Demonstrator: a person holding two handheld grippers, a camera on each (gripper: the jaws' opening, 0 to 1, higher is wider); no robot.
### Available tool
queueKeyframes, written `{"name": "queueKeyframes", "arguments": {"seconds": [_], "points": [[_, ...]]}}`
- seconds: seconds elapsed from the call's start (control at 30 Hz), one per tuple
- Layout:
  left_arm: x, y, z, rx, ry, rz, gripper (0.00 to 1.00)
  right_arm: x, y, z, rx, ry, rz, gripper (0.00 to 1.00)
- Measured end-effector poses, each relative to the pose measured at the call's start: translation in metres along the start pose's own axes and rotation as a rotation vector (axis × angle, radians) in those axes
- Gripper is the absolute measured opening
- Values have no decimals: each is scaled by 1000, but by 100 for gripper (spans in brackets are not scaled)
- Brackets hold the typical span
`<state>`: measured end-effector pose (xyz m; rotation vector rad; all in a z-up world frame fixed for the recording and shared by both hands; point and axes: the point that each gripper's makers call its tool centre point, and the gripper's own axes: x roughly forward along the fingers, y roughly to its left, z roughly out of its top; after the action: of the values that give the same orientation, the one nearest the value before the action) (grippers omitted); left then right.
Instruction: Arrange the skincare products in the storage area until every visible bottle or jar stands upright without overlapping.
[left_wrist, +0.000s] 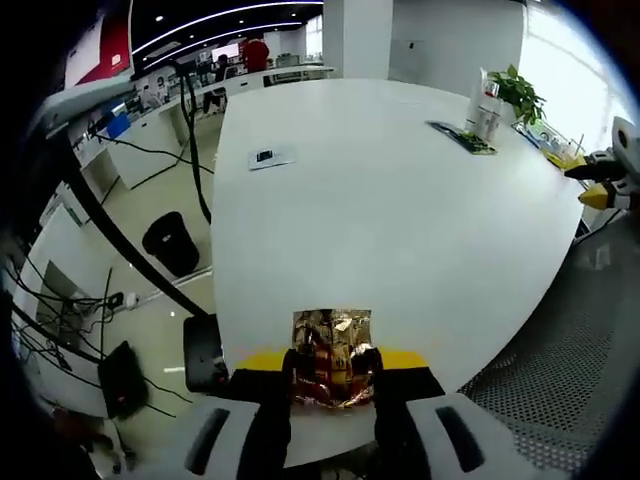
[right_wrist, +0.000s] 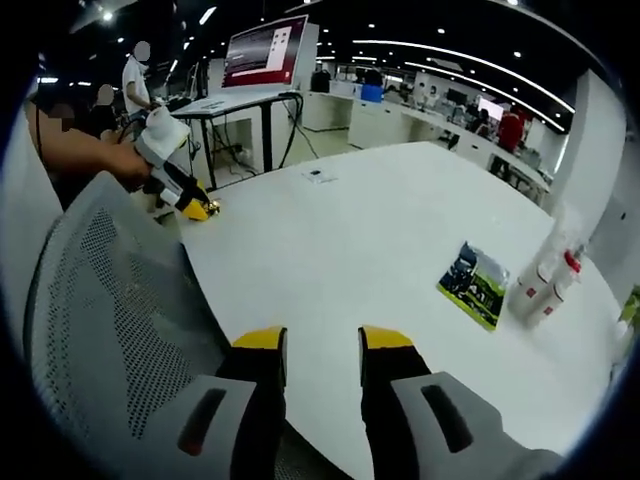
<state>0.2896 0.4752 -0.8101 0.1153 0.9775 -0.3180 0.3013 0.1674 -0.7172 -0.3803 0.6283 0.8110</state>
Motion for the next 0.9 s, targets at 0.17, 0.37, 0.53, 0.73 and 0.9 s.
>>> {"name": "queueKeyframes", "arguments": {"seconds": [0.17,0.37,0.53,0.73,0.9], "points": [[1,-5,-1,-7,-4,-14,9,2,2,-2,24,10,21,25],[-8,-18,17,-106,-79,-74,4,3,11,-4,15,27,67,25],[-45,-43,72,-184,-275,-153,3,-1,18,10,63,-3,124,24],[-78,-118,121,30,-402,-235,3,4,30,41,162,-61,226,26],[-74,-182,131,279,-452,-281,4,-3,51,84,198,-131,368,22]]}}
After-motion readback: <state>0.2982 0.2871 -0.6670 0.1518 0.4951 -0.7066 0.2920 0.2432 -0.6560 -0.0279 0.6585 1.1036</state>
